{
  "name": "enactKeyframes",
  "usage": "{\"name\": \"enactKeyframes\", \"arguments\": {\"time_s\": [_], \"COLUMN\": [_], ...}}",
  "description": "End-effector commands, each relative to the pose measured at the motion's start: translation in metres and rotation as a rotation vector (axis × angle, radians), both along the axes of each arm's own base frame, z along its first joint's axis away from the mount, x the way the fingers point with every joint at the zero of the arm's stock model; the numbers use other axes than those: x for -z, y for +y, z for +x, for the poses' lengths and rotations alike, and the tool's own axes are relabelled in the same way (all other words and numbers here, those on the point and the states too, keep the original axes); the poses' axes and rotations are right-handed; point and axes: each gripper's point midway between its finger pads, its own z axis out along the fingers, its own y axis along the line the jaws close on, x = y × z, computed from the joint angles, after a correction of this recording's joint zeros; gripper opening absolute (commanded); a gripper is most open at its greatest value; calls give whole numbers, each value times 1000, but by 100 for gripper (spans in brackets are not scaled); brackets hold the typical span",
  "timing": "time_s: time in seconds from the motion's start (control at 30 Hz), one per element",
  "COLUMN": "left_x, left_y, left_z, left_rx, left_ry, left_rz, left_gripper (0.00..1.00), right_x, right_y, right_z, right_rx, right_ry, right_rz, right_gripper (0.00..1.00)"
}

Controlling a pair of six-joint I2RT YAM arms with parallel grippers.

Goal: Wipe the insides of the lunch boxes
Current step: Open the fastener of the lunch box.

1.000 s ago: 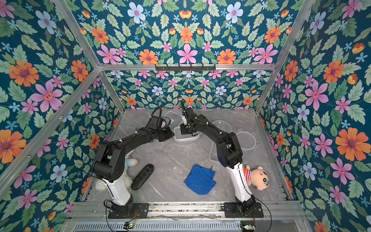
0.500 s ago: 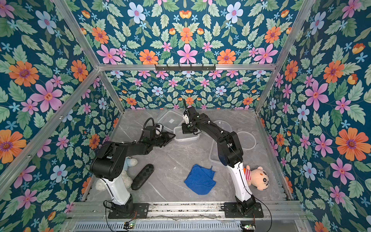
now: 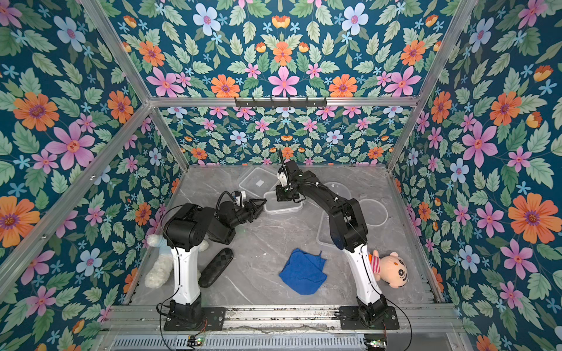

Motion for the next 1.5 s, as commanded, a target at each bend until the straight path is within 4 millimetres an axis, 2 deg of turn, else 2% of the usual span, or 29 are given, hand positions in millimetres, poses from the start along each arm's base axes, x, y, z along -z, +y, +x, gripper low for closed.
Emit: {"name": "enactKeyframes", "arguments": {"time_s": [0.0, 0.33, 0.43, 0.57, 0.63, 0.8, 0.93, 1.03, 1.1, 1.17, 1.23, 1.3, 1.4, 1.47], "left_x": [-40, -40, -39, -34, -30, -19, -4, -7, -17, -40, -66, -79, -77, -61], "left_y": [-9, -10, -10, -10, -10, -11, -10, -2, 9, 20, 21, 17, 4, -9], "left_z": [-14, -25, -24, -25, -26, -29, -27, -24, -20, -14, -6, 5, 27, 42], "left_rx": [76, 84, 85, 83, 86, 96, 95, 76, 49, 5, -16, -32, -28, -6], "left_ry": [-119, -107, -98, -77, -61, -11, 66, 97, 110, 99, 56, 23, 2, 13], "left_rz": [-139, -170, -174, -170, -160, -84, 83, 275, 459, 641, 725, 790, 858, 904], "left_gripper": [49, 45, 39, 26, 24, 24, 24, 28, 32, 35, 39, 41, 44, 43], "right_x": [51, 61, 64, 68, 71, 76, 77, 66, 52, 37, 22, 8, -7, -11], "right_y": [-40, -40, -41, -43, -43, -45, -45, -43, -41, -43, -49, -59, -82, -102], "right_z": [-41, -44, -46, -46, -46, -48, -50, -50, -50, -53, -59, -66, -77, -84], "right_rx": [25, 26, 27, 30, 29, 28, 24, 19, 14, 14, 20, 40, 83, 123], "right_ry": [202, 225, 234, 237, 241, 251, 256, 243, 220, 199, 173, 142, 96, 88], "right_rz": [-214, -220, -221, -228, -232, -245, -247, -222, -204, -193, -192, -206, -257, -307], "right_gripper": [0, 0, 0, 0, 0, 0, 0, 0, 0, 0, 0, 0, 0, 0]}}
